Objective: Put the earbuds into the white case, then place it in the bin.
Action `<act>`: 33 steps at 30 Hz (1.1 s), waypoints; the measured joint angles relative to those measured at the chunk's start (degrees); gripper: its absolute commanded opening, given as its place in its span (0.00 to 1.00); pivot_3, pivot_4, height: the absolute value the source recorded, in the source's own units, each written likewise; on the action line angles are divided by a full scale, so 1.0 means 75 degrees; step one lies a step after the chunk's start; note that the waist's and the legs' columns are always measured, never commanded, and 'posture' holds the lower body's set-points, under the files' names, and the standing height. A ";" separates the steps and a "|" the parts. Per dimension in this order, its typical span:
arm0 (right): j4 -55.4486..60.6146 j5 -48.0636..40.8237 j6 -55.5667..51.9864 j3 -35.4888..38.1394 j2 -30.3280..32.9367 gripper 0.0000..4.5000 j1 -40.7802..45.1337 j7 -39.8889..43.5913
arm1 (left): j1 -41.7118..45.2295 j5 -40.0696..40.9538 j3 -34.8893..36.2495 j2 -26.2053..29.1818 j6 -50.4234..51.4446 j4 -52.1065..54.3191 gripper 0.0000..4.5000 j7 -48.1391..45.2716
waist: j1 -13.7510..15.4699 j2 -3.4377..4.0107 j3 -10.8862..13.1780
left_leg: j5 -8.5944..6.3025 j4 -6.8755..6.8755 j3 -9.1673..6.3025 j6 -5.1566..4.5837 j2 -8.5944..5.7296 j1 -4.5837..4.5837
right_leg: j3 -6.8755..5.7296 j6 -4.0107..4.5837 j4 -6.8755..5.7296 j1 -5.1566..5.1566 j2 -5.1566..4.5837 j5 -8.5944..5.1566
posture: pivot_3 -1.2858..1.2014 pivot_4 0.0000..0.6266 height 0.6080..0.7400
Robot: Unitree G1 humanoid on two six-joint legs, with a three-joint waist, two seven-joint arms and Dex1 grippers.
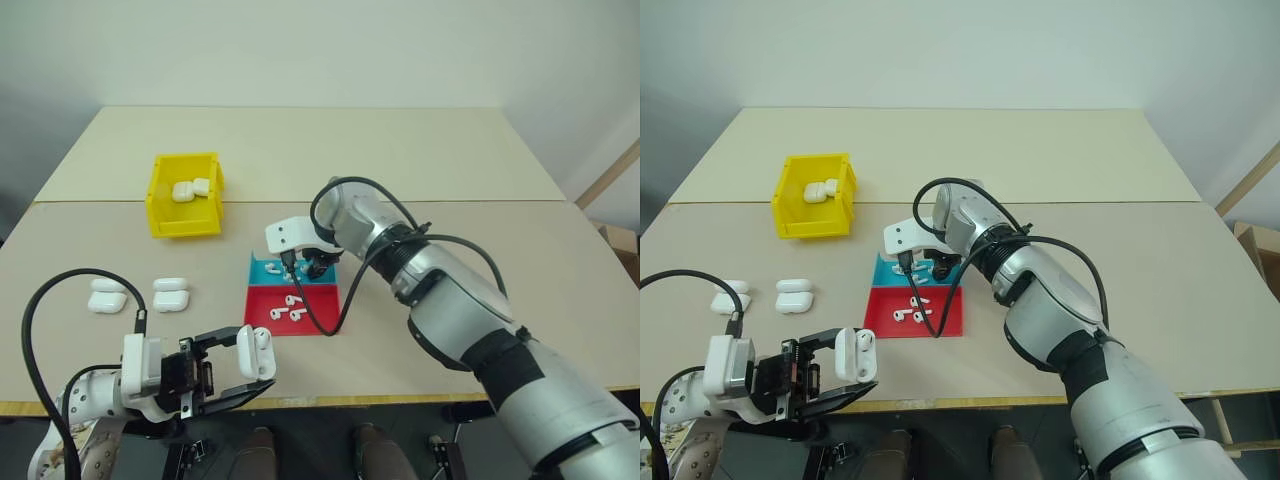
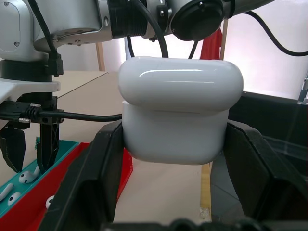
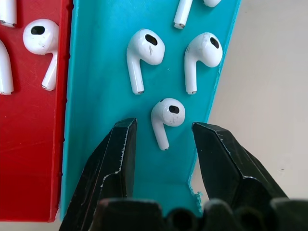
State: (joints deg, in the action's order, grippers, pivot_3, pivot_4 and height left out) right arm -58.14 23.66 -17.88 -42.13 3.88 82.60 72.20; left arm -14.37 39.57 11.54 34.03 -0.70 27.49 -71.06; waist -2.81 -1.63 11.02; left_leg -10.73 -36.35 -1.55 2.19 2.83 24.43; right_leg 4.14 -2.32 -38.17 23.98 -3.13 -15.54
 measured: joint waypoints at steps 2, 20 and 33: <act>-0.0041 0.0037 0.0005 0.0029 -0.0052 0.50 0.0003 -0.0005 | 0.0007 0.0000 -0.0019 0.0000 0.0000 0.0000 0.63 0.0028 | 0.0002 0.0000 0.0000 | 0.0000 0.0000 0.0000 0.0000 0.0000 0.0000 | 0.0000 0.0000 -0.0001 0.0000 0.0000 0.0000 | 0.52 0.24 1.00; -0.0296 0.0345 0.0217 0.0189 -0.0186 0.50 0.0066 -0.0206 | -0.0020 0.0007 -0.0017 0.0018 0.0002 0.0009 0.63 0.0106 | 0.0003 0.0000 0.0000 | 0.0001 0.0000 0.0000 0.0001 0.0000 -0.0001 | 0.0000 0.0001 -0.0004 -0.0001 0.0000 0.0000 | 0.52 0.24 1.00; -0.0296 0.0431 0.0356 0.0221 -0.0198 0.42 0.0066 -0.0174 | 0.0011 0.0005 -0.0018 0.0045 0.0002 0.0009 0.63 0.0112 | 0.0001 0.0000 0.0000 | 0.0001 0.0000 0.0000 0.0001 0.0000 -0.0001 | 0.0000 0.0001 -0.0005 0.0000 0.0000 0.0000 | 0.52 0.24 1.00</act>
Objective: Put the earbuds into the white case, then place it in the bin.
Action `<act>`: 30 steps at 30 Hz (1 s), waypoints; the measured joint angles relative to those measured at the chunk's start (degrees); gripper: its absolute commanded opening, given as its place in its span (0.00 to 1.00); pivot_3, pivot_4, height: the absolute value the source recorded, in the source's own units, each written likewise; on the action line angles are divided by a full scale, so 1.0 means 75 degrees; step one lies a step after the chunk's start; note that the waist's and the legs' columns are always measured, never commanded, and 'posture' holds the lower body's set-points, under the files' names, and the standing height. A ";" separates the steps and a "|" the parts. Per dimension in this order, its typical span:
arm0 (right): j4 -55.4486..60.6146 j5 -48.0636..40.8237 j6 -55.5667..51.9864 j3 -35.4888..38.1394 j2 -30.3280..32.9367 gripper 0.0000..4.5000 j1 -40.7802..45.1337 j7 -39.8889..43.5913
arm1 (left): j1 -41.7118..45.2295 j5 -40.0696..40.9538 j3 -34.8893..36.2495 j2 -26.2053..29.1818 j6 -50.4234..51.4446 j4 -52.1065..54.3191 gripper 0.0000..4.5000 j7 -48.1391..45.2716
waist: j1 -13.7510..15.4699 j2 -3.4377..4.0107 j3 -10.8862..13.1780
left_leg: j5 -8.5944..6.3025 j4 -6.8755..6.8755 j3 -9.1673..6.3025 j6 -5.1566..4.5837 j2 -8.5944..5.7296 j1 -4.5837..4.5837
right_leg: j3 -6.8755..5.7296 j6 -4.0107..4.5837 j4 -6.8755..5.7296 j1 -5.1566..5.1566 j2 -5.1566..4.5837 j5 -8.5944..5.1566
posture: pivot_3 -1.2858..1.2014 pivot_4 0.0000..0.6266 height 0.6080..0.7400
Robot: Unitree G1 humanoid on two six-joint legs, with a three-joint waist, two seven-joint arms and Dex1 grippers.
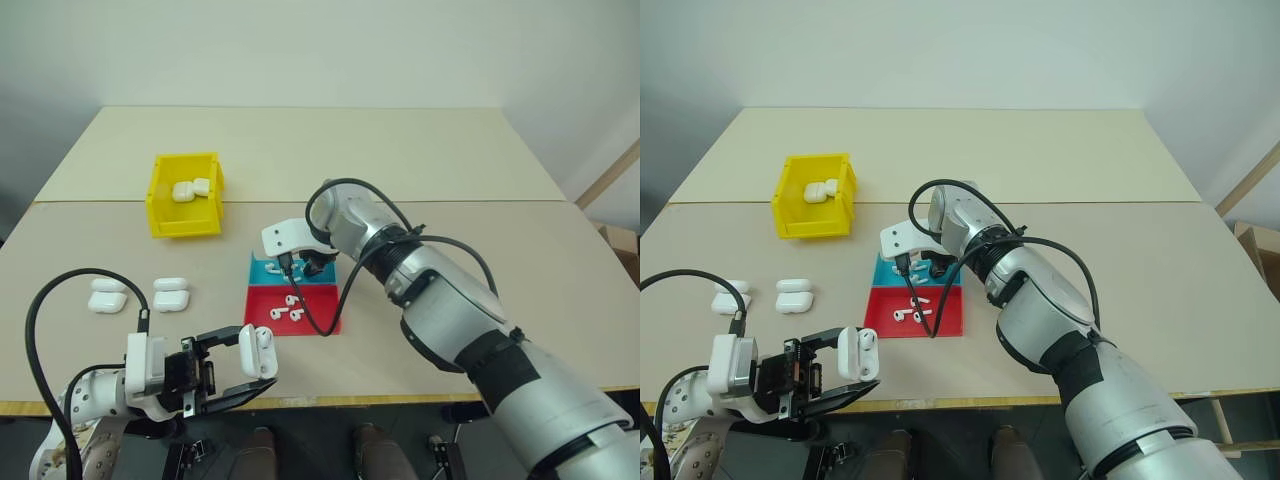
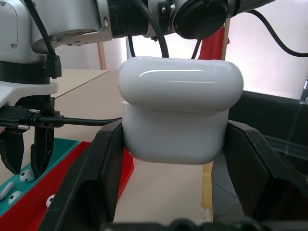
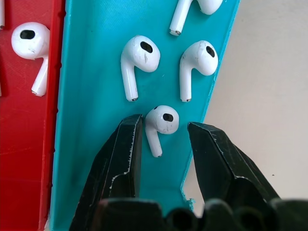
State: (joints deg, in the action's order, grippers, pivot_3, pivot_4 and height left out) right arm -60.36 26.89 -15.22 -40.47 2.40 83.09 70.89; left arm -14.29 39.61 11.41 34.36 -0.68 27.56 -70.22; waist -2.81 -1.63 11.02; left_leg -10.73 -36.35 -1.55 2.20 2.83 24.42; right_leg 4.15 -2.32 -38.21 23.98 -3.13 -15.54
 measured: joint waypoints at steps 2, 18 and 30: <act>-0.0001 0.0002 0.0003 0.0042 -0.0012 0.42 0.0000 -0.0015 | 0.0000 -0.0003 0.0000 0.0005 0.0000 0.0000 0.63 0.0002 | -0.0001 0.0000 0.0000 | 0.0000 0.0000 0.0000 0.0000 0.0000 0.0000 | 0.0000 0.0000 0.0000 0.0000 0.0000 0.0000 | 0.52 0.24 1.00; -0.0003 0.0143 0.0141 0.0073 -0.0021 0.29 0.0000 0.0034 | 0.0010 -0.0066 -0.0023 0.0004 -0.0001 -0.0001 0.63 0.0035 | 0.0001 0.0000 0.0000 | 0.0000 0.0000 0.0000 0.0000 0.0000 0.0000 | 0.0000 0.0000 -0.0002 0.0000 0.0000 0.0000 | 0.52 0.24 1.00; -0.0002 0.0159 0.0224 0.0096 -0.0075 0.23 -0.0001 0.0053 | 0.0010 -0.0068 -0.0027 0.0007 -0.0001 -0.0001 0.63 -0.0002 | 0.0001 0.0000 0.0000 | 0.0000 0.0000 0.0000 0.0000 0.0000 0.0000 | 0.0000 0.0001 -0.0002 0.0000 0.0000 0.0000 | 0.52 0.24 1.00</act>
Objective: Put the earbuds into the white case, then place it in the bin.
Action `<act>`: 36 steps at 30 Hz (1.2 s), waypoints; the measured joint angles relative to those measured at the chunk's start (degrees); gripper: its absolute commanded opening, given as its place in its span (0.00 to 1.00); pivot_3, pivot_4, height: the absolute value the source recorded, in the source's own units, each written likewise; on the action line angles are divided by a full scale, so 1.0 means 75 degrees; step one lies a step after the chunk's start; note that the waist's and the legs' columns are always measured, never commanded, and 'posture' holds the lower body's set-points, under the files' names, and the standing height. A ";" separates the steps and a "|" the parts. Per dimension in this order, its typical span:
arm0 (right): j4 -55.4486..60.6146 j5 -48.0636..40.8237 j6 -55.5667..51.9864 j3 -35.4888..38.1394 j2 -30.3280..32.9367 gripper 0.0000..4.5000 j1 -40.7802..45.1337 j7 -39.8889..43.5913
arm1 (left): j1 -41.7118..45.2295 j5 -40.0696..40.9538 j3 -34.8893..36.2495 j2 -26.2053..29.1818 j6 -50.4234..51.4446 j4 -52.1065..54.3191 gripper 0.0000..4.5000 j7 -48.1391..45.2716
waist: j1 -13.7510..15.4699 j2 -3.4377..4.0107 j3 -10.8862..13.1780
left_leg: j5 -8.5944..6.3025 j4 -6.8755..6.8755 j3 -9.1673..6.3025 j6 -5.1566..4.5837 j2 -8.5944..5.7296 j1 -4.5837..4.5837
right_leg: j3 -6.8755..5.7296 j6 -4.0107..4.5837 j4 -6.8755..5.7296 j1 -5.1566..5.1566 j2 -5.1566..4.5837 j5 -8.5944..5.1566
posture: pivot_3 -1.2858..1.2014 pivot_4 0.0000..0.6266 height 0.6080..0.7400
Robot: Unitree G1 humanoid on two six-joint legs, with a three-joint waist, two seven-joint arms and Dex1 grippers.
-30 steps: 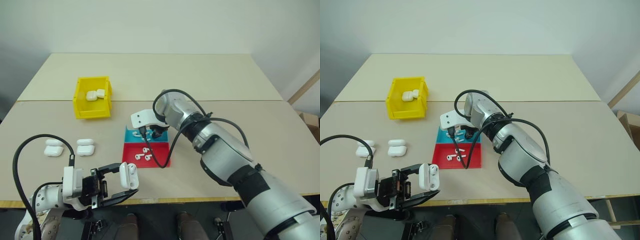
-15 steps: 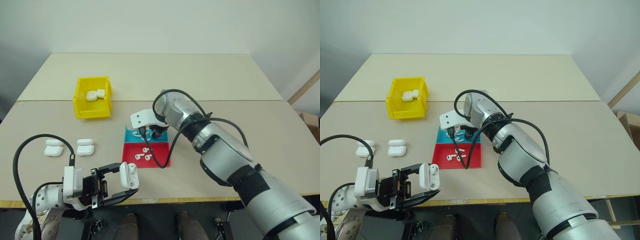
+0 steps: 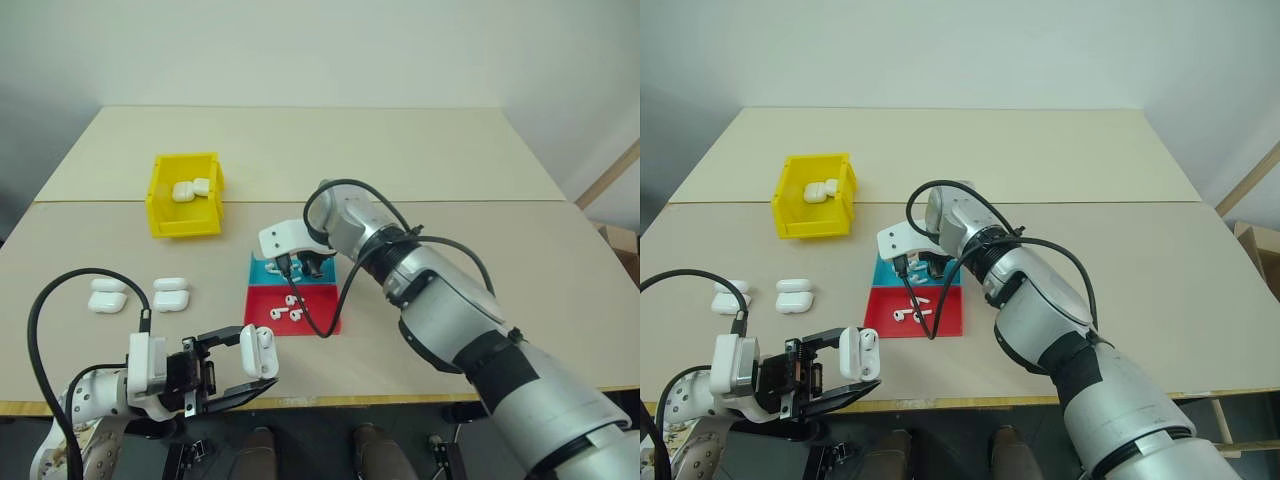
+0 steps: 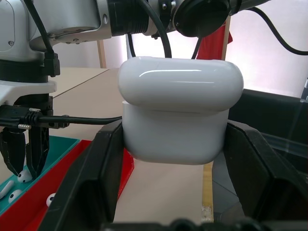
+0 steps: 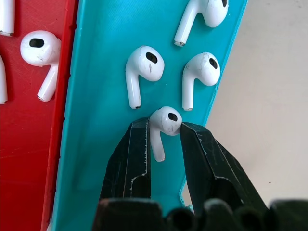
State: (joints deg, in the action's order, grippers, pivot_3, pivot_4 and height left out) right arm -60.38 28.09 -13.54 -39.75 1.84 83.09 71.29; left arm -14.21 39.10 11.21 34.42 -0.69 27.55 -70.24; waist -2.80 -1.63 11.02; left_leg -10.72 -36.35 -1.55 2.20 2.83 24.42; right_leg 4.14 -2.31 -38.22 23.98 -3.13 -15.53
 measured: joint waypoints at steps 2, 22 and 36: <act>0.0005 0.0011 0.0093 -0.0001 0.0001 0.23 -0.0001 0.0003 | 0.0000 0.0000 0.0000 0.0005 0.0000 0.0000 0.63 -0.0006 | 0.0000 0.0000 0.0000 | 0.0000 0.0000 0.0000 0.0000 0.0000 0.0000 | 0.0000 0.0000 0.0000 0.0000 0.0000 0.0000 | 0.52 0.24 1.00; 0.1300 -0.0538 -0.0641 0.1268 0.0805 0.17 0.0046 0.0068 | 0.0335 0.0192 0.0002 -0.0030 0.0116 -0.0002 0.63 0.0262 | 0.0046 0.0000 0.0000 | 0.0000 -0.0003 -0.0002 0.0000 -0.0001 0.0003 | -0.0001 0.0000 -0.0005 -0.0001 -0.0001 0.0000 | 0.52 0.24 1.00; 0.8922 -0.4167 -0.4718 0.5810 0.2440 0.17 -0.3069 -0.0824 | 0.2268 0.0856 -0.0550 -0.0562 0.1046 0.0060 0.63 0.1196 | 0.0059 -0.0008 -0.0006 | 0.0000 -0.0036 -0.0022 -0.0002 -0.0005 0.0024 | -0.0006 -0.0003 -0.0026 -0.0006 0.0000 0.0000 | 0.52 0.24 1.00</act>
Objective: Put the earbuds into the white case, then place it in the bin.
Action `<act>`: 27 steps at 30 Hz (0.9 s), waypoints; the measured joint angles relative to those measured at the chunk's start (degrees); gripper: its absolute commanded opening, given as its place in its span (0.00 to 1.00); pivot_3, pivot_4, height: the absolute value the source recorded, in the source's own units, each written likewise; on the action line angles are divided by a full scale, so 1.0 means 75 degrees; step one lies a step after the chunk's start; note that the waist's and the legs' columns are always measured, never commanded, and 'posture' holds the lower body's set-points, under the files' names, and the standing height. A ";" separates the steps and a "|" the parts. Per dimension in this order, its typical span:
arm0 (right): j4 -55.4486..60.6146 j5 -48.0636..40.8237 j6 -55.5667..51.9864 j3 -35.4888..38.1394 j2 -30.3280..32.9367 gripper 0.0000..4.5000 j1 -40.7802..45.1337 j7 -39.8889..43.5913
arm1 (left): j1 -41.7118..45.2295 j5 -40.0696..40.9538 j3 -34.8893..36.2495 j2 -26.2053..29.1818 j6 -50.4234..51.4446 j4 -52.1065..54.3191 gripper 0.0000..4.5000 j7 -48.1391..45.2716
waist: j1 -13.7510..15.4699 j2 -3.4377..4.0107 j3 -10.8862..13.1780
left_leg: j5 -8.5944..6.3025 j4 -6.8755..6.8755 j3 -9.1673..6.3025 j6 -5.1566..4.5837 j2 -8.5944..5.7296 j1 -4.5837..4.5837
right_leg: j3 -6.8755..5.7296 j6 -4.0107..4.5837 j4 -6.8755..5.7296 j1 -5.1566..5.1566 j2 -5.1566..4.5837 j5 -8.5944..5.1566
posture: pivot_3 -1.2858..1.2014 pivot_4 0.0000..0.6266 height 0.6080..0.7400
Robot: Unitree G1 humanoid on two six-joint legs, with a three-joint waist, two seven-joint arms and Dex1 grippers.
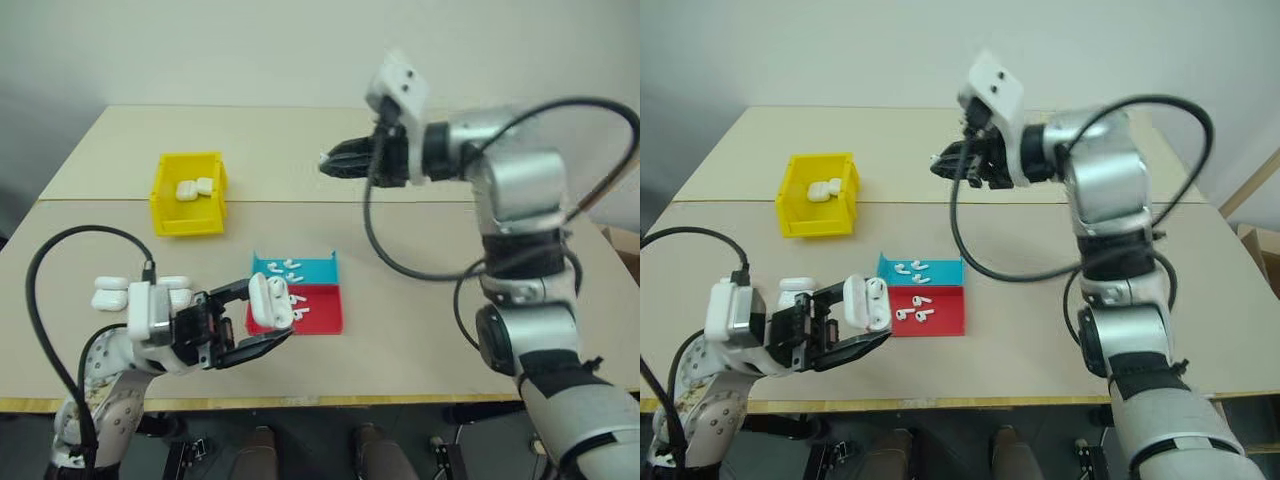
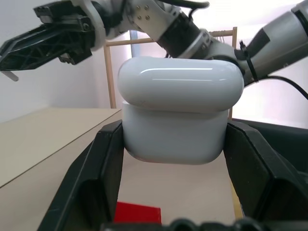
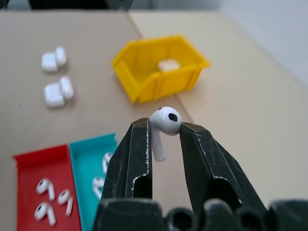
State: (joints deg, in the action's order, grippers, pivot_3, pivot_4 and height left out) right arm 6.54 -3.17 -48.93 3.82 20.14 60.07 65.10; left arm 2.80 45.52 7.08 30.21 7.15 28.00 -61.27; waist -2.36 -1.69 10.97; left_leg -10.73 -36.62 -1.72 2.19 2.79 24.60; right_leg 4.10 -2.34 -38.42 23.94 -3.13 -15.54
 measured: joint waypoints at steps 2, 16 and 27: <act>0.1144 -0.0621 0.0010 0.0533 -0.0129 0.17 -0.0913 -0.0295 | 0.0305 0.0169 -0.0170 -0.0072 0.0252 0.0017 0.63 0.0156 | -0.0027 0.0000 0.0000 | 0.0000 -0.0014 0.0002 0.0000 -0.0002 0.0004 | 0.0005 -0.0001 -0.0013 0.0004 -0.0001 0.0000 | 0.52 0.24 1.00; 0.4444 -0.4640 0.0060 0.2041 0.0070 0.17 -0.3047 -0.1623 | 0.0970 0.0881 -0.0369 -0.0043 0.0941 0.0023 0.63 -0.0208 | -0.0024 -0.0001 -0.0001 | 0.0001 -0.0022 -0.0002 -0.0001 0.0000 -0.0099 | 0.0008 -0.0009 -0.0006 -0.0111 0.0007 -0.0006 | 0.52 0.24 1.00; 0.4298 -0.5944 0.1579 0.1483 0.0211 0.17 -0.3857 -0.1388 | 0.0915 0.1046 -0.0368 -0.0083 0.1080 0.0037 0.63 -0.0282 | -0.0036 -0.0001 -0.0001 | 0.0002 -0.0022 -0.0001 -0.0001 0.0001 -0.0101 | 0.0009 -0.0022 0.0000 -0.0112 0.0010 -0.0013 | 0.52 0.24 1.00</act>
State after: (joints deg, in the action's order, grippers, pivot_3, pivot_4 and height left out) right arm 38.77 -47.74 -37.08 14.94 21.72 31.14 54.70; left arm 9.66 53.37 4.33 29.58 15.25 28.27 -63.38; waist -2.63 -1.70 10.97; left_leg -10.71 -36.79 -1.73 2.18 2.80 23.84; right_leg 4.17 -2.50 -38.42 23.10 -3.05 -15.64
